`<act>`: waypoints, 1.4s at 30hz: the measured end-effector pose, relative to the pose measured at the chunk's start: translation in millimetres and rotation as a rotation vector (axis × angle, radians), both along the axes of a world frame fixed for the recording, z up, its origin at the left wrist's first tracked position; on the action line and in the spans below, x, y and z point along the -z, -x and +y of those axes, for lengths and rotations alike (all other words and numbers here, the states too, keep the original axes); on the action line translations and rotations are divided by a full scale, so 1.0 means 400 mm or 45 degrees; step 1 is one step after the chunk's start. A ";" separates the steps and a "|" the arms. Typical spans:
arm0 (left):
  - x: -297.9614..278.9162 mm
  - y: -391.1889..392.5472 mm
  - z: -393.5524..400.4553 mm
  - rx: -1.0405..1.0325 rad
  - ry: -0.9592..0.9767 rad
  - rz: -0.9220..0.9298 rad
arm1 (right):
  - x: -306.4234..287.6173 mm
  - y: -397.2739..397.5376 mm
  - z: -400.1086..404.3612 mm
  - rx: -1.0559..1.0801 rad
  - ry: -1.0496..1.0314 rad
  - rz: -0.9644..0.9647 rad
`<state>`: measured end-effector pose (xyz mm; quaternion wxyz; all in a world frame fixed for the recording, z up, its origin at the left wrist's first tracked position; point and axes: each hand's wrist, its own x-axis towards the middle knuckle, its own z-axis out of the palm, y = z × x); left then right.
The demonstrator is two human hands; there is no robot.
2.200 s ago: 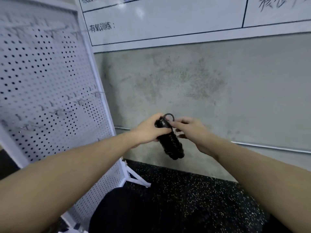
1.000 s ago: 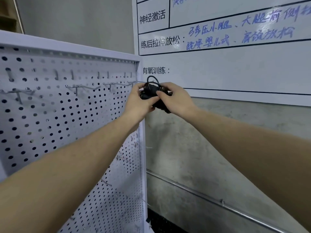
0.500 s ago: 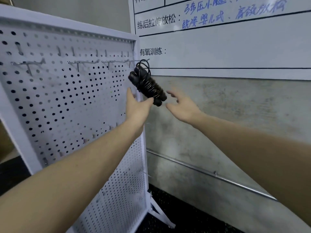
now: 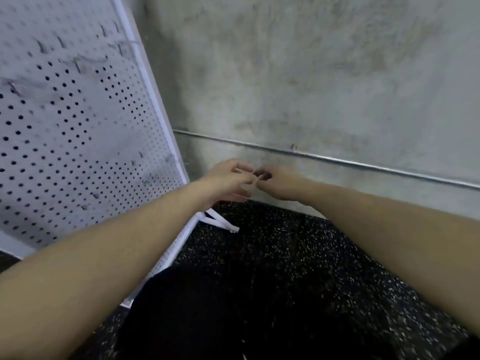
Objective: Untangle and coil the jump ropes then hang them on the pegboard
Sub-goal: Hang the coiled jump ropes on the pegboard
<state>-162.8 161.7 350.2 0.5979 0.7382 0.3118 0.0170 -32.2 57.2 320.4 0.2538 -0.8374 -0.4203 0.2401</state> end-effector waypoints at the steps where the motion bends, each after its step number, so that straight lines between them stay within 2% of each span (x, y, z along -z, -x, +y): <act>1: 0.058 -0.007 0.006 0.040 -0.020 0.072 | 0.051 -0.005 -0.012 0.001 0.053 0.017; 5: 0.284 -0.033 0.047 0.173 -0.013 0.321 | 0.246 -0.017 -0.044 -0.040 0.257 0.147; 10: 0.498 -0.072 0.083 0.246 -0.008 0.542 | 0.470 -0.041 -0.051 0.003 0.425 0.385; 17: 0.815 -0.082 0.038 0.335 0.148 0.697 | 0.764 -0.017 -0.054 0.376 0.593 0.780; 22: 0.951 -0.077 0.007 0.371 0.239 0.775 | 0.879 0.002 -0.060 0.529 0.581 0.920; 26: 0.991 -0.074 -0.007 0.257 0.360 0.782 | 0.917 -0.005 -0.056 0.663 0.477 0.870; 33: 0.984 -0.077 0.011 -0.022 0.410 0.581 | 0.888 -0.010 -0.042 0.755 0.199 0.861; 37: 0.869 -0.099 0.055 -0.086 0.356 0.419 | 0.780 -0.033 -0.015 0.763 -0.035 0.851; 42: 0.607 -0.135 0.111 -0.014 0.186 0.196 | 0.552 -0.057 0.044 0.660 -0.333 0.664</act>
